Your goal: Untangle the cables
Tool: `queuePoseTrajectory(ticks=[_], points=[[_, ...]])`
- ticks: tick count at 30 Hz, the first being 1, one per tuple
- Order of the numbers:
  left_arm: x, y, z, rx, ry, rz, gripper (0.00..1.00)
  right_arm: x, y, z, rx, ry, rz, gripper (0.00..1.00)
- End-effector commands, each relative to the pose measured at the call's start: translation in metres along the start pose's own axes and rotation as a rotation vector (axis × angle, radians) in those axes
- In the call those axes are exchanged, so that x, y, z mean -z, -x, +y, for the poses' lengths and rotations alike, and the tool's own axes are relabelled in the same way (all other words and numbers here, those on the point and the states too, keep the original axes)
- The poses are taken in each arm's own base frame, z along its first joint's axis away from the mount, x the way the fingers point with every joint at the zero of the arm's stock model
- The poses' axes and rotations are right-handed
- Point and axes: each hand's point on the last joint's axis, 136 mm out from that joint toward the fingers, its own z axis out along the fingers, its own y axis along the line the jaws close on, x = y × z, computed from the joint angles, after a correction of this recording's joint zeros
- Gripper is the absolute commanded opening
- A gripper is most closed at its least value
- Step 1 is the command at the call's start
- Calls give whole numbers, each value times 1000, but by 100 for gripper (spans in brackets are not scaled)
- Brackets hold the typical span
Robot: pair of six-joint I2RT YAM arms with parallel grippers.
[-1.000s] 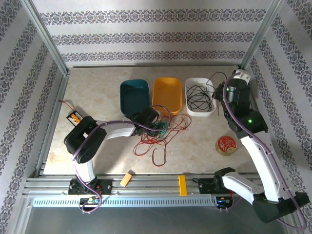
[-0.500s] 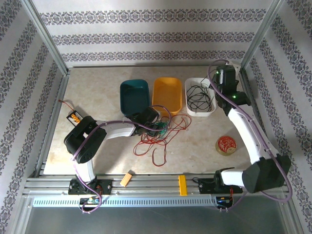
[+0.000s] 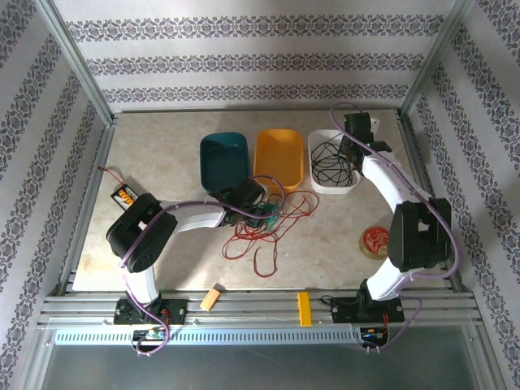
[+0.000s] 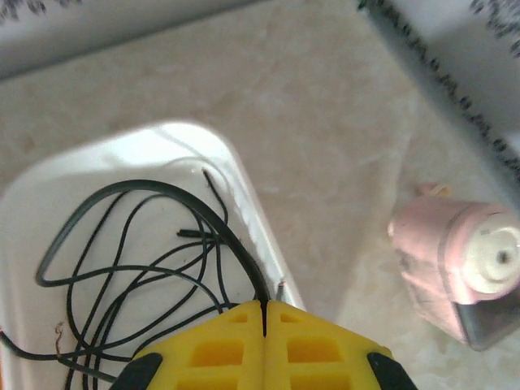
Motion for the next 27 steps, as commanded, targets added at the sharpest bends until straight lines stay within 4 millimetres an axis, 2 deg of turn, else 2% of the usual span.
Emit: queuePoseTrajectory(ticks=[1, 6, 9, 11, 12, 17, 23, 27], points=[[10, -7, -3, -13, -17, 14, 55, -17, -5, 9, -29, 19, 62, 2], [19, 1, -4, -10, -18, -15, 55, -42, -36, 19, -51, 46, 212, 10], [25, 9, -4, 2, -22, -47, 58, -40, -44, 16, -66, 37, 233, 28], [32, 15, -5, 11, -28, -79, 64, -30, -36, 10, -77, 30, 194, 43], [35, 19, -6, 11, -31, -94, 64, -24, -32, 8, -79, 32, 175, 47], [55, 36, -4, 23, -28, -184, 66, 16, -12, 3, -92, 86, 80, 51], [78, 52, 11, 91, 34, -289, 73, 58, -25, 7, -41, 160, 37, 52], [78, 50, 12, 129, -1, -271, 76, 90, -47, 30, 18, 304, 42, 51]])
